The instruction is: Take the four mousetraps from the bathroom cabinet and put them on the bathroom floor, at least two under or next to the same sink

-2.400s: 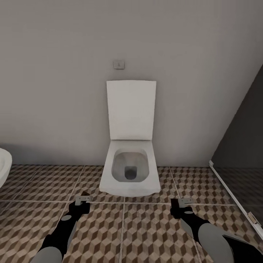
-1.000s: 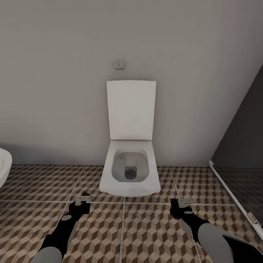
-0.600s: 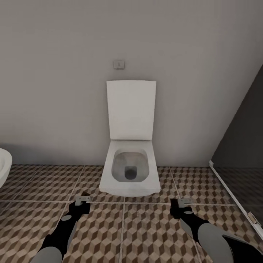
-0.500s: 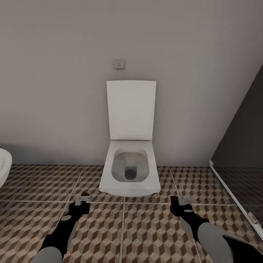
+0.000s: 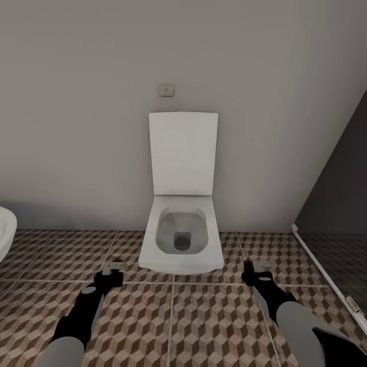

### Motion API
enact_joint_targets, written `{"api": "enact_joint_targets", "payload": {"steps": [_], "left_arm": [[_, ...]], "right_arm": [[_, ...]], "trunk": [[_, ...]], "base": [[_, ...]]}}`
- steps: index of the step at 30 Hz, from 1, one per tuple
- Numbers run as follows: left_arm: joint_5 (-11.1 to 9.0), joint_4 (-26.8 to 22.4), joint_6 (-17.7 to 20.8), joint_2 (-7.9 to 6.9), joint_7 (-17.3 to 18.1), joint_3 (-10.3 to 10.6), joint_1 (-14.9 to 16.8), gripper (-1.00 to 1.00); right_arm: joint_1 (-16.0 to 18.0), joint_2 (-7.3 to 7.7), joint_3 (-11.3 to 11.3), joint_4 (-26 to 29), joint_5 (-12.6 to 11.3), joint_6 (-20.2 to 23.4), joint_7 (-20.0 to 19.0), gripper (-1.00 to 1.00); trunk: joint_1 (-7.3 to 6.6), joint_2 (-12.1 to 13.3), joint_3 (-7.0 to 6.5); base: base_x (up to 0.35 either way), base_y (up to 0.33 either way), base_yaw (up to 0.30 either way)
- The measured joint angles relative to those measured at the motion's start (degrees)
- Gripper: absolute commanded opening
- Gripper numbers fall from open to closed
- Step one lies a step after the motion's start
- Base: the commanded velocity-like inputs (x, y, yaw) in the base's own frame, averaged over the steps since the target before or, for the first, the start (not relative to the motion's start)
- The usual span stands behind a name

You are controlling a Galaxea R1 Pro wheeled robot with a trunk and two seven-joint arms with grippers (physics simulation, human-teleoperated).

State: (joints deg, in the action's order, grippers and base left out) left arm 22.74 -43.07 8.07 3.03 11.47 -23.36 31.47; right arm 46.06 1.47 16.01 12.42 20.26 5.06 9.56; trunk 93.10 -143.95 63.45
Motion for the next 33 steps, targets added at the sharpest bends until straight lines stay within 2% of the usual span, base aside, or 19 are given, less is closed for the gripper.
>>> {"api": "enact_joint_targets", "payload": {"steps": [1, 5, 7, 10, 14, 17, 18, 20, 23, 27, 28, 33], "left_arm": [[-0.04, 0.08, 0.83, -0.09, 1.87, 0.08, 0.30, -1.00], [-0.13, 0.91, 1.43, -0.03, 4.12, 0.16, 1.26, -1.00], [0.09, 4.60, 1.20, 0.02, 4.84, 0.26, 3.49, -1.00], [0.94, 11.65, 1.04, -0.36, 5.16, 0.07, 7.47, -1.00], [0.82, 14.61, 0.92, -1.03, 5.13, 0.18, 9.37, -1.00], [0.63, 14.84, 0.84, -0.99, 4.83, 0.14, 9.78, -1.00], [0.56, 14.74, 0.86, -0.89, 4.52, 0.12, 9.84, -1.00], [0.19, 14.20, 0.86, -0.15, 1.79, 0.00, 9.98, -1.00], [-0.51, 14.03, 0.86, 0.07, -2.62, 0.04, 10.05, -1.00], [-0.72, 13.97, 0.63, 0.04, -4.96, 0.04, 10.07, -1.00], [-0.91, 14.11, -1.25, -0.05, -5.75, 0.05, 10.08, -1.00], [-1.01, 14.16, -2.92, 0.08, -6.33, -0.10, 10.08, -1.00]], "right_arm": [[0.12, -0.03, 0.02, 0.67, -0.02, 0.63, 0.01, -1.00], [0.25, -0.99, -0.03, 1.52, -0.04, 1.37, 0.02, -1.00], [0.30, -1.75, -0.01, 1.80, 0.12, 1.53, -0.04, -1.00], [1.02, -2.06, -0.18, 1.92, -0.08, 1.71, -0.02, -1.00], [2.92, -2.29, -0.15, 1.29, -0.18, 2.12, -0.02, -1.00], [3.75, -2.51, -0.12, 1.12, -0.14, 2.28, -0.02, -1.00], [3.87, -2.56, -0.12, 1.10, -0.11, 2.31, -0.02, -1.00], [4.17, -2.76, -0.11, 1.10, -0.06, 2.38, -0.02, -1.00], [4.30, -3.25, -0.11, 1.10, -0.11, 2.34, -0.02, -1.00], [4.36, -3.66, -0.10, 1.10, -0.15, 2.17, -0.02, -1.00], [4.37, -3.75, -0.11, 1.10, -0.16, 2.08, -0.02, -1.00], [4.37, -3.86, -0.10, 1.10, -0.16, 2.00, -0.02, -1.00]], "trunk": [[0.00, 0.00, 0.00], [0.00, 0.00, 0.00], [0.00, 0.00, 0.00], [0.00, 0.00, 0.00], [0.00, 0.00, 0.00], [0.00, 0.00, 0.01], [0.00, 0.00, 0.01], [0.00, 0.00, 0.01], [0.00, 0.00, 0.00], [0.00, 0.00, 0.00], [0.00, 0.00, 0.00], [0.00, 0.00, 0.00]], "base": [[0.000, 0.000, 0.000], [0.000, 0.000, 0.000], [0.000, 0.000, 0.000], [0.000, 0.000, 0.000], [0.000, 0.000, 0.000], [0.000, 0.000, 0.000], [0.000, 0.000, 0.000], [0.000, 0.000, 0.000], [0.000, 0.000, 0.000], [0.000, 0.000, 0.000], [0.000, 0.000, 0.000], [0.000, 0.000, 0.000]]}}
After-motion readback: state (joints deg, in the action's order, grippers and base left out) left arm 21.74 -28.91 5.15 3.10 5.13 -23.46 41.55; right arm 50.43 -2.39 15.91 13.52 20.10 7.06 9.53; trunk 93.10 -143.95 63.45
